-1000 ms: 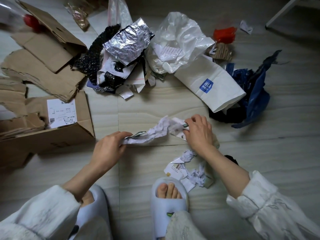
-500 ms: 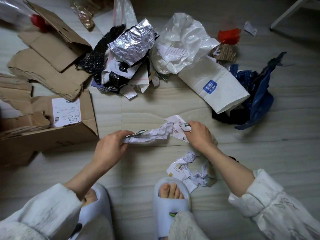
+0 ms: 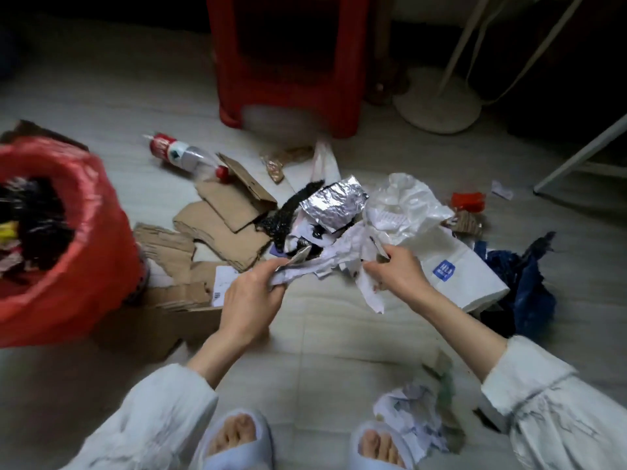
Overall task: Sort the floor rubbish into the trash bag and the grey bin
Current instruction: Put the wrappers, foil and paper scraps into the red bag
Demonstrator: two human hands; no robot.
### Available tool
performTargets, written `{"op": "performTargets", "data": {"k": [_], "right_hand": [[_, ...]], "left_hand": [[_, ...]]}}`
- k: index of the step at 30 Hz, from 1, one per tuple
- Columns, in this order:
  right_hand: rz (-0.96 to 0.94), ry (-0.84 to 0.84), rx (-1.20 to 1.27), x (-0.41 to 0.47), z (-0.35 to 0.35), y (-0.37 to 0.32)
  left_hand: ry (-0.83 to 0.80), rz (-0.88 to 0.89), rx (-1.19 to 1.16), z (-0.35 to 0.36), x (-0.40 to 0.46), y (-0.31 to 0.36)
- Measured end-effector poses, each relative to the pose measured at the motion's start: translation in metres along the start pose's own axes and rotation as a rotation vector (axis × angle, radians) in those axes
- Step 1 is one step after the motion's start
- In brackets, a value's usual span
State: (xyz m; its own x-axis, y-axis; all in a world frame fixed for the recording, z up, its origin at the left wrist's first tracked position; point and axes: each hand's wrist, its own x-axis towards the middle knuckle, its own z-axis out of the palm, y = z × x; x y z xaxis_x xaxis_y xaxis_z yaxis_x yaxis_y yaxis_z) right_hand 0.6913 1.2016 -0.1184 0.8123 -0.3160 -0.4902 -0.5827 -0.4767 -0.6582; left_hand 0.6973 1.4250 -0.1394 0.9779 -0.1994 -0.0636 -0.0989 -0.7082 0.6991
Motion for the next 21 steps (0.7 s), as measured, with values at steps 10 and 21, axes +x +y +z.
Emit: {"op": "performTargets", "data": {"k": [10,21], "right_hand": [[-0.418,-0.213,0.073,-0.024,0.07,-0.215],[-0.507,-0.45,0.008,-0.049,0.238,-0.317]], "left_hand": [[0.628,-0.211,-0.095,-0.168,-0.002,-0.05],[0.635,-0.657,0.383,-0.275,-0.034,-0.152]]}}
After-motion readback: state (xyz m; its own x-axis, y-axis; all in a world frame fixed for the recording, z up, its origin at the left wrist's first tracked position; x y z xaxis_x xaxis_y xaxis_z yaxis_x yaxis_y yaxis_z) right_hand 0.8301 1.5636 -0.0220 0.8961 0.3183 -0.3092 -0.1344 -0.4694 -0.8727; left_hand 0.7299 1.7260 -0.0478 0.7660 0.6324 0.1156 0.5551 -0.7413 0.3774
